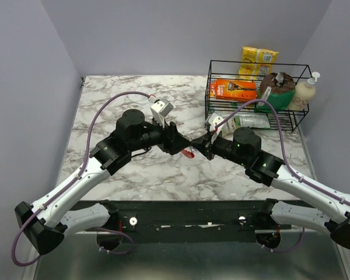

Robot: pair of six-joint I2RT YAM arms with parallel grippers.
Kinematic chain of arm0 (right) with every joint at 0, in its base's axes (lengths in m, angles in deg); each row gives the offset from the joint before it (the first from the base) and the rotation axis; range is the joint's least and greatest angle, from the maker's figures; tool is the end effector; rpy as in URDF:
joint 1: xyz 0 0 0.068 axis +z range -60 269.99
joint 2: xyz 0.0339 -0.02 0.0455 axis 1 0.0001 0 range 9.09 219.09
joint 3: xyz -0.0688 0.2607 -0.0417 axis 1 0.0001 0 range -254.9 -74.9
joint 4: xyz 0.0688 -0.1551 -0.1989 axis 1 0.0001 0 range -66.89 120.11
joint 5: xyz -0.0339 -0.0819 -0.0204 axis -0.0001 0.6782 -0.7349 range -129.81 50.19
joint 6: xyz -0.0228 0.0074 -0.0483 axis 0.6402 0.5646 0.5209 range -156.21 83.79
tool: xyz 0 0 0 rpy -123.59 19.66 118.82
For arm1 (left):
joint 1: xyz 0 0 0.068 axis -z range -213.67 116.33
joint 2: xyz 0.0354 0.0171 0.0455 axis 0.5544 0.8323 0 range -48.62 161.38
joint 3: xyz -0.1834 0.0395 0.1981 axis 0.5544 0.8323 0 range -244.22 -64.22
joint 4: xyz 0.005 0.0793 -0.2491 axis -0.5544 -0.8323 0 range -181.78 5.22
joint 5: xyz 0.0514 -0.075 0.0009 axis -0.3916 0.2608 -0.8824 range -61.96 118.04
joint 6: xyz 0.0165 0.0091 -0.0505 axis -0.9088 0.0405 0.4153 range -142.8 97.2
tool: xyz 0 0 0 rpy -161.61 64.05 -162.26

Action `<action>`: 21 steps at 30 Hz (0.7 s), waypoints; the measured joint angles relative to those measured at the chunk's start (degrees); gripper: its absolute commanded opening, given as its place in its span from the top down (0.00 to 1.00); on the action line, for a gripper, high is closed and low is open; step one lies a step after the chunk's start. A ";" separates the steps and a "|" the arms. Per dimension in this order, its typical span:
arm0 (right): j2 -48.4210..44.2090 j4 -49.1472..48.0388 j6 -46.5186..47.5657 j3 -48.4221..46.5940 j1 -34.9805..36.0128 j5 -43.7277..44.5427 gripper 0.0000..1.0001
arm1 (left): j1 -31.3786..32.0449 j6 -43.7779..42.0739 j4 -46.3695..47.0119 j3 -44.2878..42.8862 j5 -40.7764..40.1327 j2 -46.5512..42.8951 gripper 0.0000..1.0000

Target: Put the keys on the keyring

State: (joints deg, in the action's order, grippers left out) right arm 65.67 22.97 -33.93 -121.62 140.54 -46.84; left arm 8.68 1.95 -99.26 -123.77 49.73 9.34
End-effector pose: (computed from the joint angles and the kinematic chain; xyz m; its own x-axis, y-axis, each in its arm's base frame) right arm 0.1454 0.1834 0.3326 -0.0736 -0.1516 -0.9857 -0.8466 0.5318 -0.0186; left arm 0.1592 -0.1631 0.3802 -0.5233 -0.0494 -0.8507 0.7412 0.4662 -0.4830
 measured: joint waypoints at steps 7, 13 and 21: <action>-0.02 0.04 1.57 0.02 -0.02 -5.62 1.00 | 0.00 -4.07 -1.14 -0.13 1.51 3.28 0.37; -0.79 2.14 2.95 0.02 -0.02 -11.13 0.99 | 0.00 -14.64 4.96 9.57 2.47 -5.49 0.29; -1.55 4.76 3.78 0.02 -0.02 -16.92 1.00 | 0.00 -27.82 10.21 13.11 10.32 -12.63 0.38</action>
State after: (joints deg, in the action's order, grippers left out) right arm 64.11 27.73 -30.15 -121.60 140.52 -63.76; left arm 8.68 -25.87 -89.05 -110.66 60.05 -3.30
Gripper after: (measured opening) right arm 0.125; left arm 0.689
